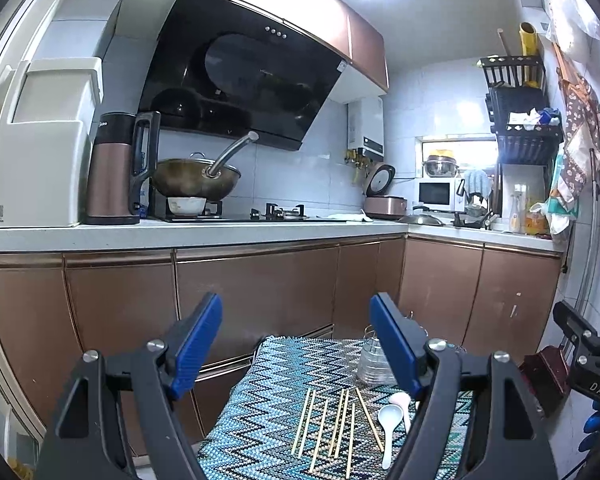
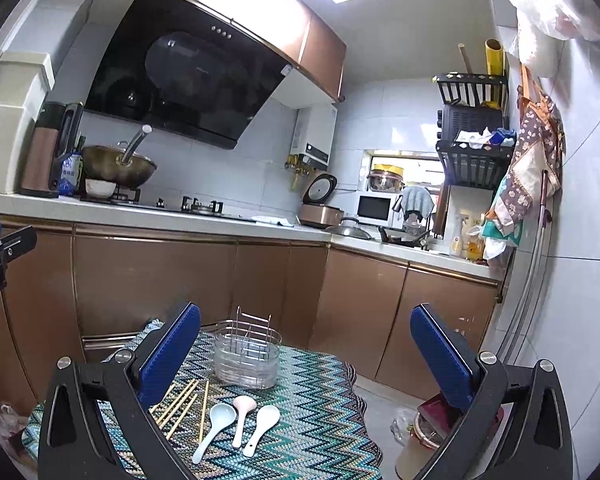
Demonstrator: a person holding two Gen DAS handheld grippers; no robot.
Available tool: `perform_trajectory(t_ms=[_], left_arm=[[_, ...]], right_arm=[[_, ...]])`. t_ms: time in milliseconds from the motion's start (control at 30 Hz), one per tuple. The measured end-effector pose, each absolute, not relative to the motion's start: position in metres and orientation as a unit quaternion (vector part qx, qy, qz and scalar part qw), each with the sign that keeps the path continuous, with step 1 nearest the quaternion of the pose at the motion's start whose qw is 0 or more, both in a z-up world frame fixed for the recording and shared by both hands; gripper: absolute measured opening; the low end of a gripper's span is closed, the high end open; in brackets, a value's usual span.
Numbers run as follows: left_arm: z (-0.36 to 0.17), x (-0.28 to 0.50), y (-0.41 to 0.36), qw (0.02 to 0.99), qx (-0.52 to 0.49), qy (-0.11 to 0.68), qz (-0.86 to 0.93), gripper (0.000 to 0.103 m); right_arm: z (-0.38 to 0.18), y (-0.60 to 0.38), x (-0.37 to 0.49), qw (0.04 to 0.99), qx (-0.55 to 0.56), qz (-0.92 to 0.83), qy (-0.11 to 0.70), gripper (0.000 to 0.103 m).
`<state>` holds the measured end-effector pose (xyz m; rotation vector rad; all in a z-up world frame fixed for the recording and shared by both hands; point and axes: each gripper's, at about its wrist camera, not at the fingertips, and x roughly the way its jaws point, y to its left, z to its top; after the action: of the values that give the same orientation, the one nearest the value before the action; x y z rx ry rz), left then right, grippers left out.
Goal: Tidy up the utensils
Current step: 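Grasp a bamboo chopstick with the left gripper while the right gripper grasps a white spoon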
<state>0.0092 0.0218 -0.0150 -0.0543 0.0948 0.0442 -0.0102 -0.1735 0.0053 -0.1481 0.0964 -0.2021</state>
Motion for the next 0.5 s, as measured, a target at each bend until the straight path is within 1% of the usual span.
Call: perform_trajectory(t_ms=[200, 500], left_arm=[[-0.028, 0.034, 0.023, 0.996, -0.033, 0.074, 0.023, 0.075], [-0.058, 0.097, 0.030, 0.986, -0.045, 0.160, 0.016, 0.075]], right_arm=[[-0.008, -0.181, 0.014, 0.989, -0.071, -0.102, 0.074, 0.103], [-0.040, -0.196, 0.067, 0.984, -0.073, -0.086, 0.140, 0.103]])
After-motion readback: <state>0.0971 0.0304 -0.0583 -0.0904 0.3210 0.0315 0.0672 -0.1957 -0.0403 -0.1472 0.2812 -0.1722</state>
